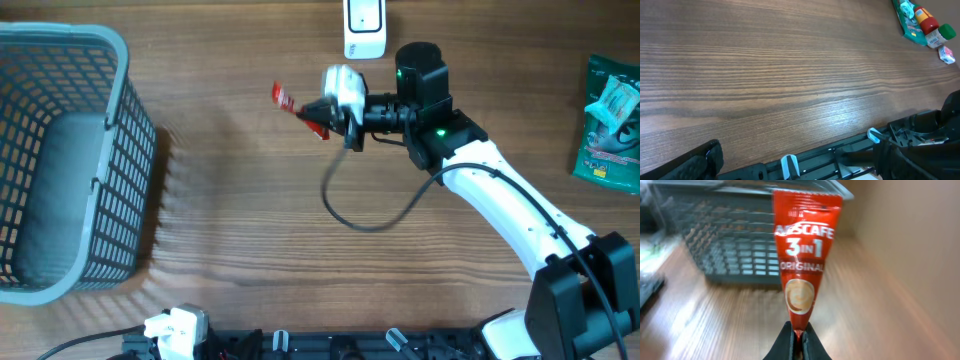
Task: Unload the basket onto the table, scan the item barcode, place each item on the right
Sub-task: 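Hold the Nescafe stick at the white scanner, then carry the Nescafe stick to the right edge and drop it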
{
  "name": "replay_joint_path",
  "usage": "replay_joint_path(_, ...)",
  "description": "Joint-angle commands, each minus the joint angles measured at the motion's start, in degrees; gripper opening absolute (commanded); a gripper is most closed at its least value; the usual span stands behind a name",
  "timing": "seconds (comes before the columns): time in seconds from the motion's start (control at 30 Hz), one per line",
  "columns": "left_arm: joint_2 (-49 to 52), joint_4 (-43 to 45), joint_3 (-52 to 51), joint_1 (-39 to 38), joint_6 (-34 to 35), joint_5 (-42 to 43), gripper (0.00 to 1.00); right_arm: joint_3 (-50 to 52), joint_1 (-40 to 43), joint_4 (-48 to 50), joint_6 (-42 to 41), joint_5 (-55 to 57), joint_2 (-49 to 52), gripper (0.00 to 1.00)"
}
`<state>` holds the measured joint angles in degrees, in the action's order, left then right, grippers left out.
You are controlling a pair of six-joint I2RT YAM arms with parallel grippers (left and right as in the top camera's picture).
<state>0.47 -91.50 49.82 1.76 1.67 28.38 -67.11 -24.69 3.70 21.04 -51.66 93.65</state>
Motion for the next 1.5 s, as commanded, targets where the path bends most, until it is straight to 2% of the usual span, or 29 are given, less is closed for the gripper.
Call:
replay_joint_path(0.0, -0.2, 0.1, 0.0, 0.0, 0.1, 0.1, 1.00, 0.0, -0.1, -2.7, -41.9, 29.4, 1.8, 0.04)
replay_joint_path(0.07, -0.2, 0.1, 0.0, 0.0, 0.1, 0.1, 1.00, 0.0, -0.1, -3.0, -51.0, 39.5, 3.8, 0.05)
replay_joint_path(0.23, -0.2, 0.1, 0.0, 0.0, 0.1, 0.1, 1.00, -0.3, 0.6, 5.9, -57.2, 40.8, 13.4, 0.05)
replay_joint_path(0.33, -0.2, 0.1, 0.0, 0.0, 0.1, 0.1, 1.00, -4.1, 3.4, 9.8, -58.7, 40.8, 19.7, 0.05)
replay_joint_path(0.63, -0.2, 0.1, 0.0, 0.0, 0.1, 0.1, 1.00, -29.3, 5.9, 5.3, -60.0, 40.0, 37.4, 0.05)
replay_joint_path(0.8, -0.2, 0.1, 0.0, 0.0, 0.1, 0.1, 1.00, -32.4, 6.5, 4.6, -61.9, 42.3, 41.5, 0.04)
replay_joint_path(0.97, -0.2, 0.1, 0.0, 0.0, 0.1, 0.1, 1.00, -32.4, 6.7, 1.5, -58.1, 43.1, 40.3, 0.05)
replay_joint_path(1.07, -0.2, 0.1, 0.0, 0.0, 0.1, 0.1, 1.00, -32.4, 8.3, -5.1, -56.9, 43.1, 37.0, 0.05)
replay_joint_path(1.2, -0.2, 0.1, 0.0, 0.0, 0.1, 0.1, 1.00, -32.4, 12.3, -18.0, -48.9, 45.0, 30.6, 0.05)
replay_joint_path(1.33, -0.2, 0.1, 0.0, 0.0, 0.1, 0.1, 1.00, -32.4, 18.8, -35.7, -44.3, 61.1, 25.2, 0.05)
replay_joint_path(1.4, -0.2, 0.1, 0.0, 0.0, 0.1, 0.1, 1.00, -32.3, 22.7, -39.9, -38.2, 66.9, 25.1, 0.05)
replay_joint_path(1.47, -0.2, 0.1, 0.0, 0.0, 0.1, 0.1, 1.00, -30.3, 27.3, -39.5, -32.1, 73.2, 25.4, 0.05)
